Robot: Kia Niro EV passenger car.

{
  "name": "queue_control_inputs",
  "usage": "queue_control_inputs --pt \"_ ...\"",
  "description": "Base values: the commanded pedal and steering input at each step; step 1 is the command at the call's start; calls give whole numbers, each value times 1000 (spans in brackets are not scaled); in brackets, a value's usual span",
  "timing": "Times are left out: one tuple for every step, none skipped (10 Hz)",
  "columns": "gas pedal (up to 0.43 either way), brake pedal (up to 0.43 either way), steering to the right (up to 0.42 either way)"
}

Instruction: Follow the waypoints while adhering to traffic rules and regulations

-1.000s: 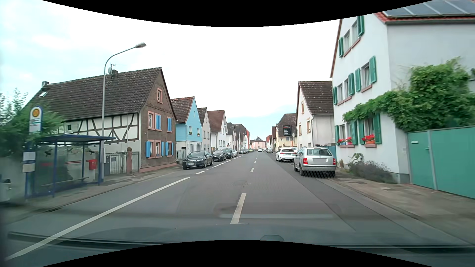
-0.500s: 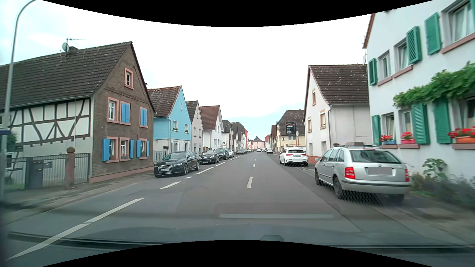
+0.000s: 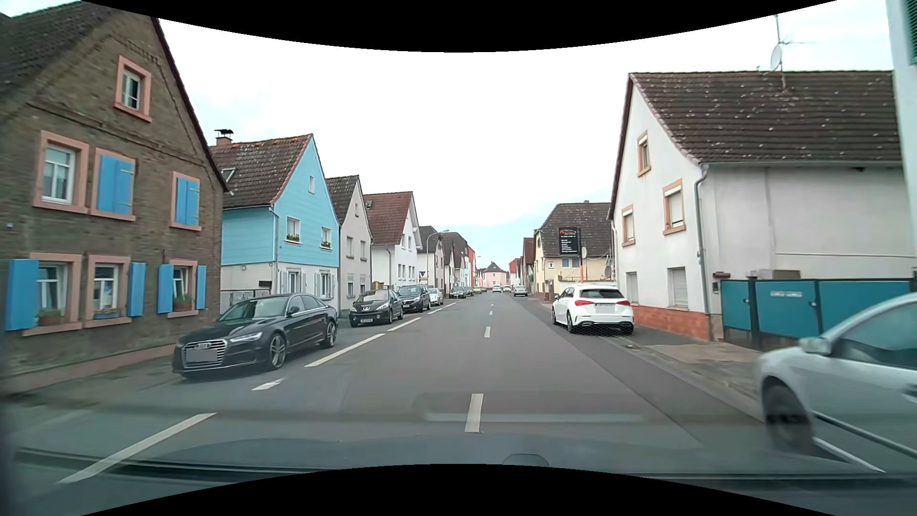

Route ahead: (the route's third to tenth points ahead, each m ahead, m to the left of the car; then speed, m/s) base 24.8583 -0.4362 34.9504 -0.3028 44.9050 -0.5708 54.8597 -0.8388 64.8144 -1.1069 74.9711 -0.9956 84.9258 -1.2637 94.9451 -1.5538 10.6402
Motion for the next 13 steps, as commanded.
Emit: queue_control_inputs --pt "87 0 3" --pt "87 0 0" --pt "87 0 2" --pt "87 0 2" --pt "87 0 3" --pt "87 0 3" --pt "87 0 2" --pt "87 0 3" --pt "87 0 3" --pt "87 0 3" --pt "87 0 3" --pt "87 0 2" --pt "87 0 2"
